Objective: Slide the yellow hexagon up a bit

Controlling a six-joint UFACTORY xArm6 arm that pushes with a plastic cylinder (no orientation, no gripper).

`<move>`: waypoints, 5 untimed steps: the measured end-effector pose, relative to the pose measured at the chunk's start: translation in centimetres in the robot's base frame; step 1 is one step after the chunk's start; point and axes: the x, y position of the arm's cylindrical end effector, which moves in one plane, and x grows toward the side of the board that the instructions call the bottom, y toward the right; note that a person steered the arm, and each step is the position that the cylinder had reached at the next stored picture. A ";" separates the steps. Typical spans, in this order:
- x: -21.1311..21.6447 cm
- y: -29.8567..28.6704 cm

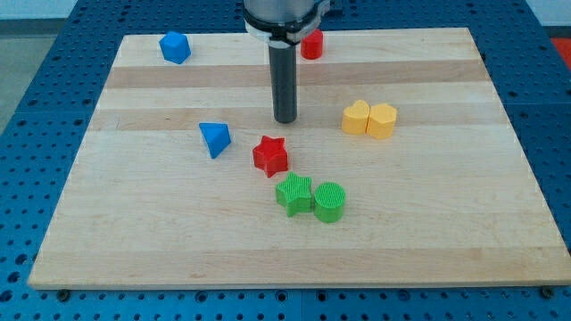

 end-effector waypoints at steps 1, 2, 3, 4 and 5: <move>2.1 2.3; 3.0 5.6; 3.4 9.1; 3.9 12.7; 3.9 14.8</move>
